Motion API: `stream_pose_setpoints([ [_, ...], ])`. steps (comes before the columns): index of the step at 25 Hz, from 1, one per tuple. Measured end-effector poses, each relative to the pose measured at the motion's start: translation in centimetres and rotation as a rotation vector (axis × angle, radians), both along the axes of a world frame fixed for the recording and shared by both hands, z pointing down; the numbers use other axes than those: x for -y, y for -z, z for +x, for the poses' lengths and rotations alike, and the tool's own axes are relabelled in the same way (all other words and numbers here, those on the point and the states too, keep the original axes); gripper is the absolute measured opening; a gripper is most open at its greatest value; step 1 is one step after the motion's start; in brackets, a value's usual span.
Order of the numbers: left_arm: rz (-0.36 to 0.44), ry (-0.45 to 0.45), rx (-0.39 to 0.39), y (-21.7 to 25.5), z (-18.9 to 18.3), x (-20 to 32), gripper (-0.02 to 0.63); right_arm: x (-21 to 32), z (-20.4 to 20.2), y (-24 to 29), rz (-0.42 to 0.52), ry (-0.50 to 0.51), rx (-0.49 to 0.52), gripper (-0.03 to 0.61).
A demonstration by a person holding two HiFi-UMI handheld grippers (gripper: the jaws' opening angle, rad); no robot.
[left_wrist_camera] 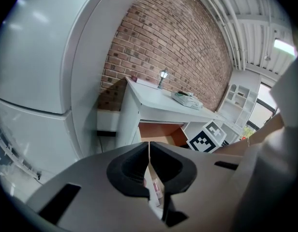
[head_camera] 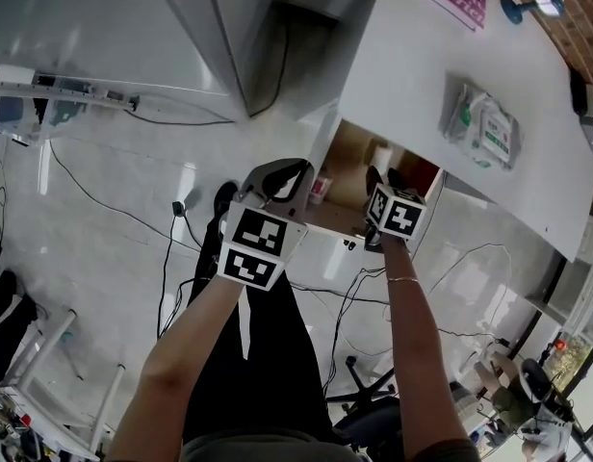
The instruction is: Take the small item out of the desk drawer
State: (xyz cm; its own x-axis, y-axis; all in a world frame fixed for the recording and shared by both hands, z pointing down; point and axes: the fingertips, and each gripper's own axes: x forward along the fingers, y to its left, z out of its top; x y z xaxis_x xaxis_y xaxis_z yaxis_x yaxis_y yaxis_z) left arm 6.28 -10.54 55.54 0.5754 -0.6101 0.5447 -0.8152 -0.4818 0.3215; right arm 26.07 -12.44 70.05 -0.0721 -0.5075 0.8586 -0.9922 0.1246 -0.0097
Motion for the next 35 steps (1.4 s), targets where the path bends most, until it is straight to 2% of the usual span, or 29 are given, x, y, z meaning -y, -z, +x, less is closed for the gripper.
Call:
stream_pose_setpoints([
  [5,0.0,0.002,-0.001,-0.9,0.3,0.0,0.028,1.0,0.7,-1.3,-0.004,-0.013,-0.022,0.191],
  [11,-0.002,0.016,-0.009,-1.7,0.4,0.1,0.028,1.9,1.3,-2.5,-0.019,0.022,-0.058,0.209],
  [21,0.007,0.043,-0.023,-2.3,0.5,1.2,0.028,2.2,1.7,-5.4,-0.084,0.014,-0.054,0.238],
  [29,-0.01,0.063,-0.033,-3.6,0.0,1.2,0.028,2.6,2.7,-6.8,-0.1,-0.011,-0.08,0.233],
  [35,-0.012,0.072,-0.034,-3.8,-0.2,1.3,0.028,3.0,3.7,-7.3,-0.105,-0.028,-0.099,0.199],
])
